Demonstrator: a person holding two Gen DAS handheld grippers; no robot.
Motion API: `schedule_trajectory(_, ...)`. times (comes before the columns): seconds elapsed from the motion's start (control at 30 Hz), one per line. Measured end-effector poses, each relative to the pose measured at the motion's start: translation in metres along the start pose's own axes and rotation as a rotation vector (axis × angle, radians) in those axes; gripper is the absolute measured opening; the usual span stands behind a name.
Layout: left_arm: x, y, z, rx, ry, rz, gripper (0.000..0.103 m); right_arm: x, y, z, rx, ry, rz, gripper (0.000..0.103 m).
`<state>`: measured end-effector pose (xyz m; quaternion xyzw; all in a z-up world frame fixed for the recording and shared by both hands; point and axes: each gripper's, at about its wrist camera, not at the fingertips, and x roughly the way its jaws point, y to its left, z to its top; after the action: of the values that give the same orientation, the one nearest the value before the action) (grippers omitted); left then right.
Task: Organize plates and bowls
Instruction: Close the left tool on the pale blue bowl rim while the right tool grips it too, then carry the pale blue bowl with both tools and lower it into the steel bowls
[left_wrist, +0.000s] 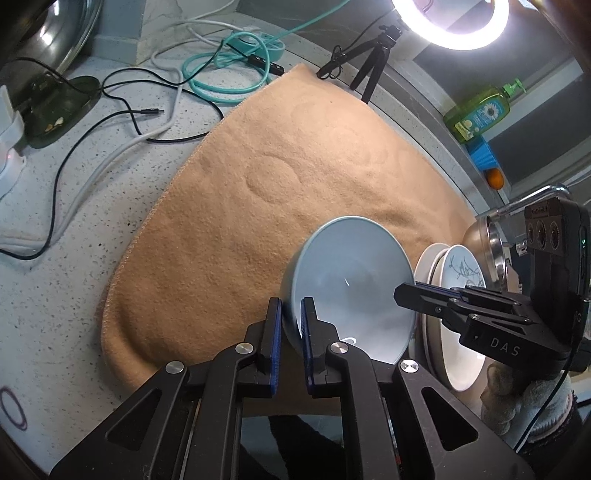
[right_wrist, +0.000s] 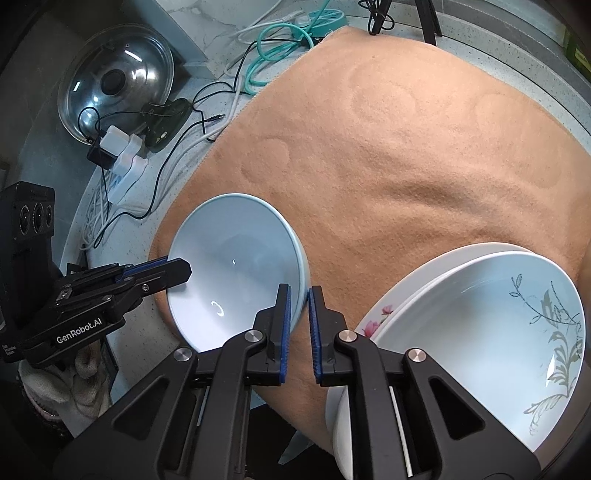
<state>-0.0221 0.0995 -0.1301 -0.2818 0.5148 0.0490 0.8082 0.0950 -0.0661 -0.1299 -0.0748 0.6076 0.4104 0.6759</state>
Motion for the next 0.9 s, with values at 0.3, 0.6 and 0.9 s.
schedule_trajectory(0.3,-0.009,-0.008,0.013,-0.003,-0.027,-0.017,0.008,-0.014,-0.006,0.003,0.055,-0.041,0.026,0.009)
schedule_trajectory(0.6,-0.022,-0.048,0.038,0.079,-0.065,-0.054,0.008,-0.053,-0.024,0.006,0.101,-0.102,0.039,0.009)
schedule_trajectory(0.9,-0.018,-0.112,0.057,0.2,-0.071,-0.108,0.008,-0.102,-0.065,-0.004,0.18,-0.164,0.027,0.009)
